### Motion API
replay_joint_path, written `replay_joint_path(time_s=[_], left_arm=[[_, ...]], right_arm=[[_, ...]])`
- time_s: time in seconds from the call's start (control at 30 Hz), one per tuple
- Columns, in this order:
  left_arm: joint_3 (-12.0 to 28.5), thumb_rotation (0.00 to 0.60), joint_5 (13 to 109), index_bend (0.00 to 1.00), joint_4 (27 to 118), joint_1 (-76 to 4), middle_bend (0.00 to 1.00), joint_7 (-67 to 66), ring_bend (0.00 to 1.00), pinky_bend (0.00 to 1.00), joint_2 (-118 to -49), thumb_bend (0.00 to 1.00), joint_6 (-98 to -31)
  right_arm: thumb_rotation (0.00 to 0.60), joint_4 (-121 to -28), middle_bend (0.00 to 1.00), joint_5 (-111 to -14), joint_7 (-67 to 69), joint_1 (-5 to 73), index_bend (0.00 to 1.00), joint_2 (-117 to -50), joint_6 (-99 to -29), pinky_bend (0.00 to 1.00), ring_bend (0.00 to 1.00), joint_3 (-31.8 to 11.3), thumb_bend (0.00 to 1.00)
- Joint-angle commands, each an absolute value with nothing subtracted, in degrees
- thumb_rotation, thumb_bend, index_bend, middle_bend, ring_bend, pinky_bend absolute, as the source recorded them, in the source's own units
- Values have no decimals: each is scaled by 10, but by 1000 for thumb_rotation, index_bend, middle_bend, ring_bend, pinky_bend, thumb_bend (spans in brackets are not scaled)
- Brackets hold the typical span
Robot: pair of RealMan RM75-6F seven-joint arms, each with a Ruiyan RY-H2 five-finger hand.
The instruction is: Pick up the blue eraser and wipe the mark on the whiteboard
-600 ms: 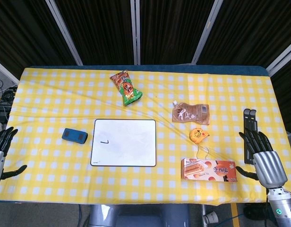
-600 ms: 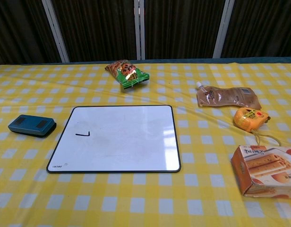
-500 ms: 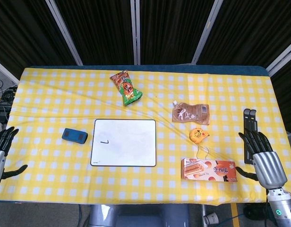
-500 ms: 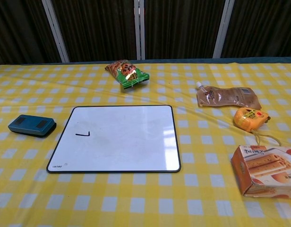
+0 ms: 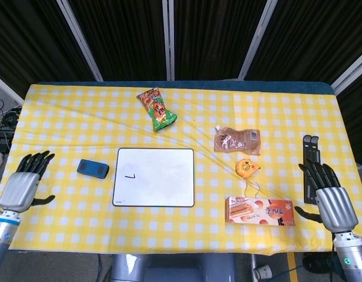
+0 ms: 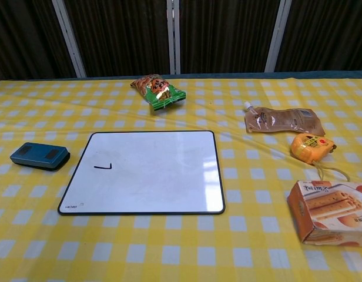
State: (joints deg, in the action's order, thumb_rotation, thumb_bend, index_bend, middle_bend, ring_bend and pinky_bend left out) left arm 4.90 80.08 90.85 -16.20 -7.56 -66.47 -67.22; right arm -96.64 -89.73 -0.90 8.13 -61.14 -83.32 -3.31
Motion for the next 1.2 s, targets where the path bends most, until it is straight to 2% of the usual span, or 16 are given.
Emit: replay_joint_path(time_s=[0.03, 0.1, 0.17, 0.4, 0.77, 0.93, 1.2], left_arm=[[71, 600, 781, 0, 806, -242, 0, -90, 4, 88, -739, 0, -581], [73, 600, 779, 13, 779, -260, 5, -91, 48, 173, -761, 0, -561], [74, 600, 773, 55, 757, -278, 32, -87, 97, 216, -779, 11, -537], [74, 600, 762, 181, 707, -311, 131, -90, 187, 287, -821, 183, -505], [72, 600, 735, 260, 653, -341, 219, -99, 275, 359, -860, 187, -473], [69, 600, 722, 305, 649, -344, 258, -104, 310, 435, -862, 187, -466], [67, 600, 709, 442, 650, -344, 391, -104, 434, 556, -861, 190, -469]], right_arm=[[600, -964, 0, -893, -15, 85, 0, -614, -829, 0, 0, -36, 0], [600, -964, 0, -890, -18, 86, 0, -617, -825, 0, 0, -37, 0], [600, -962, 0, -885, -22, 88, 0, -619, -820, 0, 0, -37, 0], [600, -947, 0, -865, -27, 90, 0, -625, -806, 0, 0, -39, 0], [600, -943, 0, -855, -34, 86, 0, -628, -808, 0, 0, -40, 0], [600, -941, 0, -852, -34, 86, 0, -628, -808, 0, 0, -40, 0], [600, -941, 0, -852, -30, 87, 0, -628, -807, 0, 0, -41, 0]])
